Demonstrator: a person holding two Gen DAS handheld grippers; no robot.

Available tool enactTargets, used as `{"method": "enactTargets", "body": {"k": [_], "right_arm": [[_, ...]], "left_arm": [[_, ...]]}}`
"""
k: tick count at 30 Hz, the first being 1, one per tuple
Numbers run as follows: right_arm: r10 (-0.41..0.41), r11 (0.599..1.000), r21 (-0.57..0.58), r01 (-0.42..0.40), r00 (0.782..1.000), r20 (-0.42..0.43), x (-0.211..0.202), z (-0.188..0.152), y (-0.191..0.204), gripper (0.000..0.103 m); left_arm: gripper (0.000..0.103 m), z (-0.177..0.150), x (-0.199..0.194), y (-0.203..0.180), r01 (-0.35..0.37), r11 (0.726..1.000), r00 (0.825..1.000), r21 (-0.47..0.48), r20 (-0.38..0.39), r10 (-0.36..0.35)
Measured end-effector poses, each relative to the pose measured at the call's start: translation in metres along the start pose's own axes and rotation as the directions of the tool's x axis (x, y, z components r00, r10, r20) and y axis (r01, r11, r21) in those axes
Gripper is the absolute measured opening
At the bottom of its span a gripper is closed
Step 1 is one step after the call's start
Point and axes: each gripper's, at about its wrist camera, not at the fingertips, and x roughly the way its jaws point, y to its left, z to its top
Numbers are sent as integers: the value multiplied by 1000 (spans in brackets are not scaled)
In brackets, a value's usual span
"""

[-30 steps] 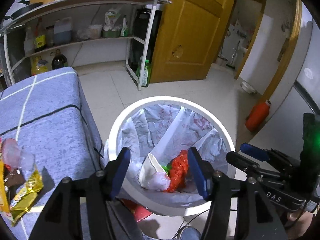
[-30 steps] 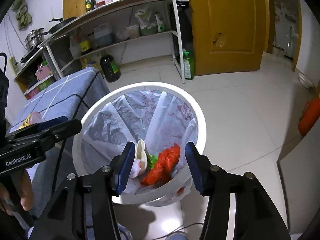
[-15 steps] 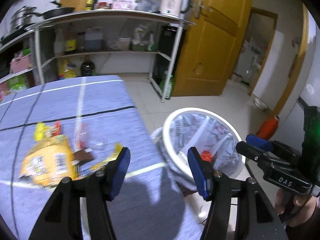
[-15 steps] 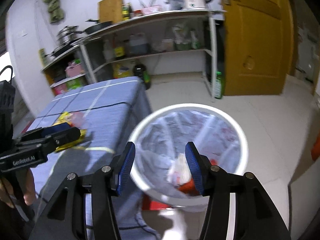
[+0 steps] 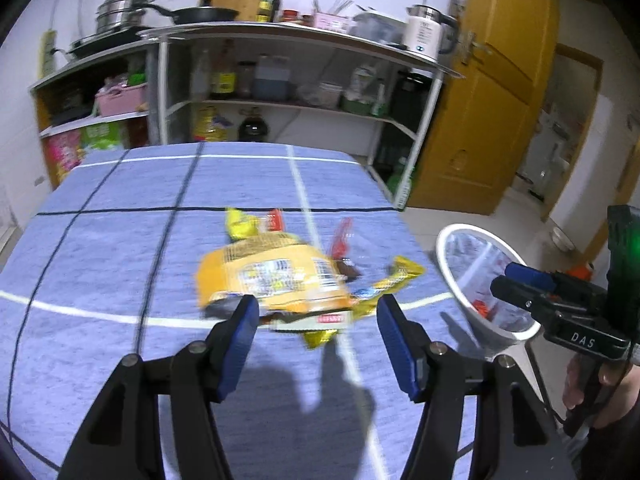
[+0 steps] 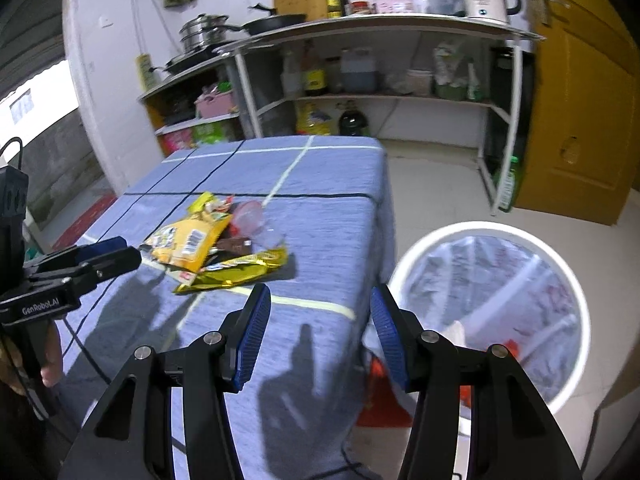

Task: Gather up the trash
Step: 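Grasp the yellow chip bag with the left tool while the right tool grasps the gold wrapper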

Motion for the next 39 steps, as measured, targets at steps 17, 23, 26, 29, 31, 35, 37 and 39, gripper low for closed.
{"method": "enactTargets", "body": {"k": [17,23,26,29,31,35,37,39], "right_arm": [[106,993,54,-101,989,-101,66,17,30,53],[120,990,94,-109,986,-120,77,21,29,53],[116,989,107,-103,985,-128,81,23,28,53],[122,986,128,-105,983,-136,87,25,25,53],[130,984,142,-110,981,-140,89,26,24,53],[142,980,158,-120,980,-139,93,31,25,53],[133,981,159,-108,979,-152,96,32,26,53],[126,981,165,-98,978,-168,101,31,25,51]], "left_arm": [[69,6,31,57,-21,991,997,-134,-78,11],[70,9,50,64,-12,983,992,-185,-123,-11],[70,9,56,66,-18,979,991,-201,-137,-10],[70,10,60,66,-20,976,989,-219,-146,-13],[70,12,63,66,-10,972,987,-235,-157,-28],[70,17,57,64,2,970,991,-244,-129,-34],[73,19,56,64,-2,969,993,-248,-116,-27],[74,20,62,64,-2,967,990,-254,-134,-34]]}}
